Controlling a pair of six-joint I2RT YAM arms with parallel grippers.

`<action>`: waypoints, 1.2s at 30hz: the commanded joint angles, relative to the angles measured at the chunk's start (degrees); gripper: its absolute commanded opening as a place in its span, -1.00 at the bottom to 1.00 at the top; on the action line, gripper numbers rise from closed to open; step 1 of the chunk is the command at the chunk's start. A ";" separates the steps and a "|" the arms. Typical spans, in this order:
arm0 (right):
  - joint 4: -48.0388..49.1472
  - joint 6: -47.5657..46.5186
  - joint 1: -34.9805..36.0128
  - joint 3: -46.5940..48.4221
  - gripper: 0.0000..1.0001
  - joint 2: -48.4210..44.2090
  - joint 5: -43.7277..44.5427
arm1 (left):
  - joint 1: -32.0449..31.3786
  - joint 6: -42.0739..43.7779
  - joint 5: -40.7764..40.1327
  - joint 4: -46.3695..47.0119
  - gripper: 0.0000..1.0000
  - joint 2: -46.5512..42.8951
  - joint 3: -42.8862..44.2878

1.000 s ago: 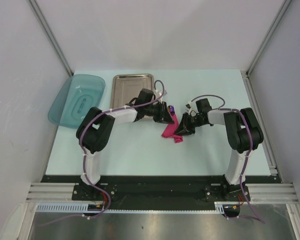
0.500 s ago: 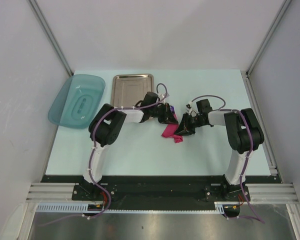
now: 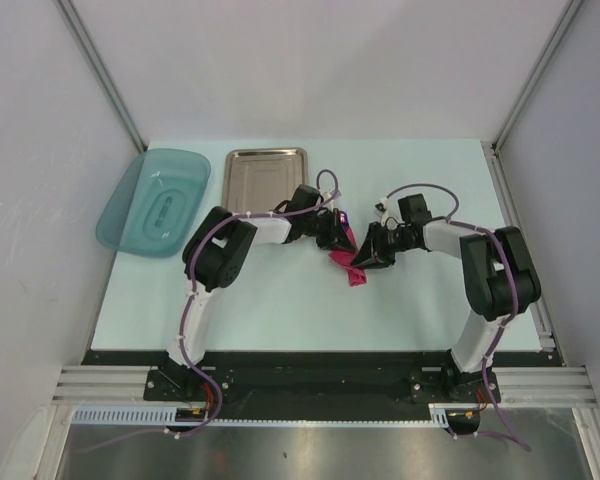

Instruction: Place the utensils on the paper napkin and roll it up

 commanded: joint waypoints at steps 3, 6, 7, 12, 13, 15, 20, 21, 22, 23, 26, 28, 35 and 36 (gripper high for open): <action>-3.16 -2.75 -0.14 0.92 -0.50 -2.11 -1.49 | -0.36 4.16 -2.80 -4.70 -1.00 0.88 0.71; -3.78 -2.14 -0.14 0.05 -0.57 0.26 -3.24 | -0.45 4.08 -2.80 -4.79 -1.00 0.88 0.80; -3.87 -1.61 -0.14 -0.39 -0.58 0.53 -3.77 | -0.45 4.25 -2.80 -4.96 -1.00 0.88 0.89; -1.23 0.59 1.18 -4.52 -0.58 0.89 -6.23 | -0.45 4.60 -2.98 -5.49 -1.00 0.88 1.24; -0.62 0.77 1.36 -4.88 -0.57 1.58 -6.06 | -0.45 4.60 -2.89 -5.49 -1.00 0.88 1.33; -0.44 0.86 1.27 -4.62 -0.55 2.82 -5.01 | -0.45 4.69 -3.07 -5.58 -1.00 0.97 1.42; -0.09 0.67 -0.48 -4.88 -0.54 9.84 -3.95 | -0.36 4.61 -1.93 -4.71 -1.00 0.27 0.89; 0.09 0.77 -0.84 -4.88 -0.53 10.64 -4.12 | -0.36 4.60 -1.40 -4.18 -1.00 -0.08 0.63; 0.35 1.03 -1.45 -4.79 -0.52 10.99 -4.30 | -0.36 4.52 -0.62 -3.48 -0.99 -0.52 0.28; 0.44 1.20 -1.45 -4.70 -0.53 11.61 -4.48 | -0.36 5.04 -0.17 -3.30 -0.99 -0.96 0.10; 0.97 1.99 -1.28 -4.79 -0.52 11.70 -4.92 | -0.36 5.92 0.80 -1.19 -0.95 -3.42 -1.22; 1.41 2.35 -1.02 -5.05 -0.51 11.44 -4.92 | -0.36 6.36 1.50 -0.75 -0.92 -4.65 -1.39; 2.20 3.75 -0.14 -2.07 -0.42 5.21 -9.65 | -0.28 6.98 1.15 -3.30 -0.99 -2.90 -0.60; 2.37 4.36 -0.14 -1.46 -0.41 2.50 -10.36 | -0.36 6.89 1.24 -3.30 -0.99 -2.64 -0.69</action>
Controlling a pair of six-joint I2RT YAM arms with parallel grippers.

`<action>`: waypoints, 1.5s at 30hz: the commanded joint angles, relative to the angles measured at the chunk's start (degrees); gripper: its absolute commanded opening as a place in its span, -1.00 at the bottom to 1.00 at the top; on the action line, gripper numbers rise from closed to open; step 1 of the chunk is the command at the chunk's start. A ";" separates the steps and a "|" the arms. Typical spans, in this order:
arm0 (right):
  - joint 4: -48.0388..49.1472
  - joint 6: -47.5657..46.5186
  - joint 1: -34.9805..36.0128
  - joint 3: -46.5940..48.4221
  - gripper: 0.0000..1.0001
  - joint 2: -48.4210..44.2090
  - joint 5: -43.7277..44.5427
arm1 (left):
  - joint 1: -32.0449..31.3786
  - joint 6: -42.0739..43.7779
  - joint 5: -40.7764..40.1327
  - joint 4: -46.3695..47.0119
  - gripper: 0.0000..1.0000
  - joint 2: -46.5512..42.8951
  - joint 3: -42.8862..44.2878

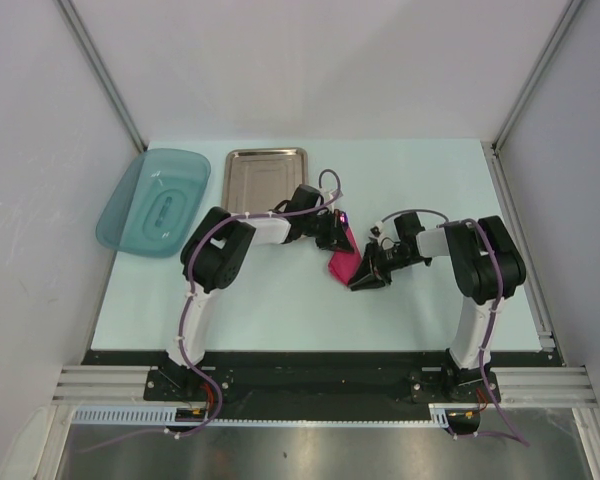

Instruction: Place the utensils on the paper napkin and roll it up

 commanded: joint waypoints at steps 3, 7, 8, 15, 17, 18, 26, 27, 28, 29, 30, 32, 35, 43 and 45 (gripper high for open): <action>1.21 3.19 -0.51 3.69 -0.35 -9.88 -0.60 | -0.01 1.93 0.91 -2.03 -1.00 -0.43 0.25; -0.01 1.36 -2.71 4.66 -0.43 -11.66 3.07 | 0.16 2.01 1.52 -2.03 -1.00 0.37 0.86; -0.54 0.83 -2.97 4.57 -0.46 -11.40 3.96 | 0.16 2.10 1.61 -2.03 -1.00 0.54 0.95; 0.68 -0.15 -1.31 3.43 -0.57 -6.13 7.39 | 0.16 2.10 2.58 -1.50 -1.00 0.46 1.13; 1.74 -0.14 -0.43 2.55 -0.57 -4.20 8.18 | 0.34 2.19 2.58 -1.59 -1.00 0.46 1.13; 1.83 -0.06 -0.25 2.37 -0.57 -3.58 8.62 | 0.34 1.93 2.75 -1.50 -0.99 0.46 1.04; 1.83 0.29 -0.33 1.93 -0.57 2.57 12.05 | 0.60 -1.41 5.04 6.91 -0.83 -5.07 -3.78; 1.83 0.38 -0.51 1.67 -0.56 2.93 12.23 | 0.51 -2.28 5.22 7.46 -0.81 -5.87 -5.01; 1.92 0.56 -0.60 1.58 -0.56 3.11 12.23 | 0.51 -2.90 5.39 7.99 -0.79 -7.09 -5.46; 1.92 0.65 -0.86 1.58 -0.57 3.19 12.05 | 0.51 -3.43 6.00 8.51 -0.79 -7.45 -5.81; 2.00 0.82 -0.95 1.58 -0.56 3.28 12.05 | 0.51 -3.96 6.01 8.43 -0.78 -7.54 -6.25; 2.01 0.91 -0.86 1.49 -0.56 3.20 12.14 | 0.51 -4.58 6.10 9.39 -0.78 -7.54 -7.21; 2.18 1.00 -0.86 1.58 -0.56 2.84 11.88 | 0.51 -5.01 5.66 8.70 -0.81 -5.88 -8.62; 1.65 0.38 -1.04 1.41 -0.55 0.39 12.23 | 1.66 -2.65 1.44 5.27 -0.95 -4.38 -12.14; 1.31 0.29 -1.04 1.76 -0.55 0.21 11.88 | 1.74 -1.07 0.65 3.08 -0.99 -4.03 -11.44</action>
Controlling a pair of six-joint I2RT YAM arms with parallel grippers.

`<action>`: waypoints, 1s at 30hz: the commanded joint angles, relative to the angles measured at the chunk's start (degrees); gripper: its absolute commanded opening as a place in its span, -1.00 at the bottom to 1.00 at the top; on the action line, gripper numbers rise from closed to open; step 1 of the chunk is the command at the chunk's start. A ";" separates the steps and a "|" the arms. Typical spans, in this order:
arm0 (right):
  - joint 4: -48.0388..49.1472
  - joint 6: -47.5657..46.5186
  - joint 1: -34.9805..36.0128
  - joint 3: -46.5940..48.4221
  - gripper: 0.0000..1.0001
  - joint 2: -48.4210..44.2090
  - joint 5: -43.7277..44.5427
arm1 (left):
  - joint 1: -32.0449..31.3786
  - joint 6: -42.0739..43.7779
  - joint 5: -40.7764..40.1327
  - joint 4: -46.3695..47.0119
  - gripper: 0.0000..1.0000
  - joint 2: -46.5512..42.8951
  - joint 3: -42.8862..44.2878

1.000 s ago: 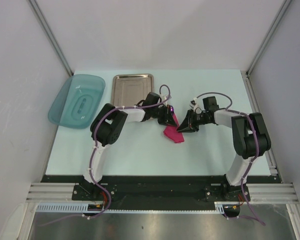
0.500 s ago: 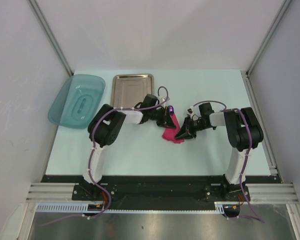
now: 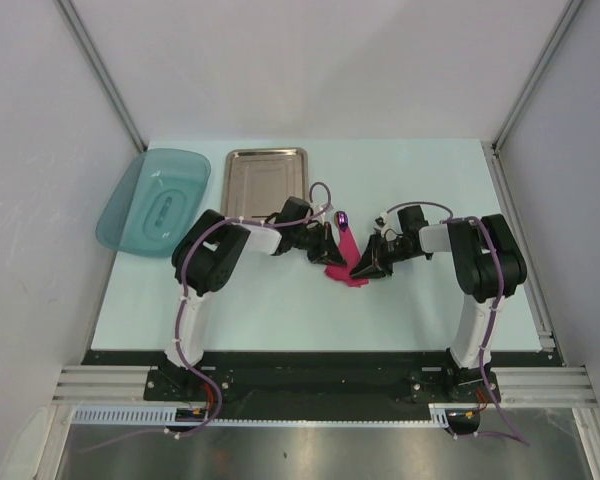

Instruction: Place the utensils on the paper napkin and roll it up

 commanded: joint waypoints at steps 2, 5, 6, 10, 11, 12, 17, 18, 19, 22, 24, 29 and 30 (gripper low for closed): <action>-1.63 -2.52 0.32 0.31 -0.53 -1.01 7.55 | 0.56 3.75 -3.44 -3.97 -1.00 0.30 0.54; -1.80 -2.70 0.32 2.51 -0.41 -4.26 7.28 | 0.65 4.27 -3.97 -4.67 -0.99 0.65 0.80; -1.37 -2.27 0.14 4.78 -0.37 -5.06 7.54 | 0.56 4.28 -4.06 -4.94 -1.00 0.65 0.80; -2.24 -3.05 -1.00 11.99 -0.26 -5.68 10.96 | 0.48 4.89 -4.14 -5.55 -1.00 0.74 0.80; -2.77 -3.75 -1.00 13.49 -0.24 -5.42 13.76 | 0.47 4.98 -4.23 -5.64 -1.00 0.74 0.80; -4.08 -4.45 -1.00 16.11 -0.22 -4.63 15.35 | 0.47 5.07 -4.23 -5.55 -1.00 0.83 0.89; -6.36 -7.01 -0.21 21.23 -0.15 -1.56 23.70 | 0.39 4.80 -4.14 -5.03 -1.00 0.74 0.98; -6.98 -7.01 -0.12 22.37 -0.15 -0.07 24.33 | 0.30 4.80 -4.14 -5.03 -1.00 0.83 0.98; -7.42 -7.10 0.05 22.73 -0.15 0.38 24.77 | 0.39 4.72 -4.06 -4.94 -1.00 0.74 0.98; -7.78 -7.27 0.05 21.33 -0.18 0.39 23.64 | 0.30 4.72 -4.14 -4.94 -1.00 0.65 1.15; -6.38 -6.66 -0.21 17.40 -0.27 -2.24 20.05 | 0.30 4.80 -4.14 -5.03 -1.00 0.74 1.16; -0.50 -1.57 -0.04 8.16 -0.45 -9.80 13.18 | 0.30 4.28 -4.32 -4.76 -1.00 0.92 1.16; -0.22 -1.47 0.83 6.92 -0.48 -11.81 13.34 | 0.39 4.28 -4.32 -4.76 -1.00 0.92 1.16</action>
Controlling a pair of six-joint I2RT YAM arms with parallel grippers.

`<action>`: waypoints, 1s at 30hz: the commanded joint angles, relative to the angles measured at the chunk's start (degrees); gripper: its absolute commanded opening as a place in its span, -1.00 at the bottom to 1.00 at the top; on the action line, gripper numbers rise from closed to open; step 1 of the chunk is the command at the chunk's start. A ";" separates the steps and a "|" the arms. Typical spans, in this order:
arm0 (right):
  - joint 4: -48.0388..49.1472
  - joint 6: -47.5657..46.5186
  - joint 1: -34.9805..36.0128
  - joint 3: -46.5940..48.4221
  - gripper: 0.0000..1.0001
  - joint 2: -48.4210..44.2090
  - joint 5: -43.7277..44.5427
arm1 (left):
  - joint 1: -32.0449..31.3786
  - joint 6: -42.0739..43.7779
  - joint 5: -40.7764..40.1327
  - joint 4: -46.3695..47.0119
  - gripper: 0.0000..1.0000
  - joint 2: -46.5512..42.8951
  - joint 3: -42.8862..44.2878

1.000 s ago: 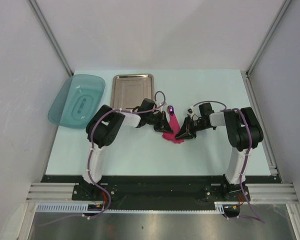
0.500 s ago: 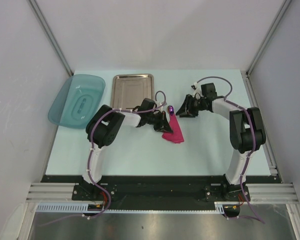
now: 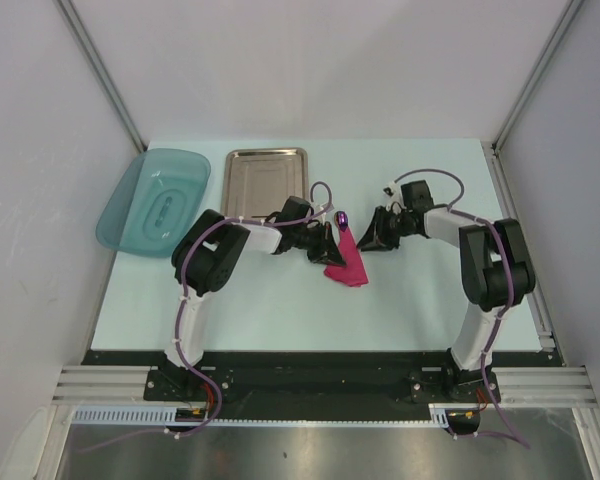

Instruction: Place the utensils on the paper napkin and roll it up

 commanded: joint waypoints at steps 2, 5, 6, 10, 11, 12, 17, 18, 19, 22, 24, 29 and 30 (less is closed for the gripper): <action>2.99 2.02 2.22 -6.58 -0.48 -8.95 -4.47 | 0.23 2.16 -4.67 -2.66 -1.00 0.83 0.48; 3.16 1.76 3.98 -9.30 -0.49 -8.25 -3.50 | 0.32 1.72 -5.11 -2.23 -1.00 0.57 0.48; 3.51 1.67 4.77 -9.83 -0.50 -7.90 -2.98 | 0.23 1.72 -5.29 -2.22 -1.00 0.57 0.65; 4.74 0.88 5.21 -12.12 -0.51 -4.92 -1.30 | 0.23 1.98 -5.99 -2.92 -1.00 -0.14 1.01; 4.74 0.79 5.21 -12.29 -0.51 -4.30 -1.22 | 0.23 2.50 -5.99 -3.71 -1.00 -0.31 1.09; 4.40 0.62 5.21 -12.30 -0.51 -3.68 -0.87 | 0.41 2.68 -6.25 -3.80 -0.99 -0.84 1.18; 4.92 0.88 5.22 -12.65 -0.51 -1.22 -0.86 | 0.58 3.73 -7.92 -4.42 -0.86 -4.26 0.74; 4.92 0.88 5.30 -12.73 -0.51 -0.87 -0.95 | 0.58 4.09 -8.53 -4.42 -0.81 -5.14 0.74; 4.92 1.14 5.30 -12.65 -0.51 -0.78 -1.12 | 0.58 4.18 -10.11 -4.77 -0.75 -6.71 0.92; 4.74 0.97 5.30 -12.47 -0.52 -0.51 -1.13 | 0.67 5.14 -13.10 -6.26 -0.53 -8.66 2.32; 4.48 1.05 5.22 -12.47 -0.51 -0.51 -1.04 | 0.59 6.90 -17.49 -7.49 -0.34 -9.89 4.59; 4.66 1.23 5.39 -12.38 -0.52 -0.43 -1.21 | 0.50 8.75 -24.17 -14.87 -0.18 -6.74 10.84; 4.66 1.32 5.39 -12.38 -0.52 -0.51 -1.13 | 0.32 8.40 -25.40 -15.92 -0.17 -5.95 13.20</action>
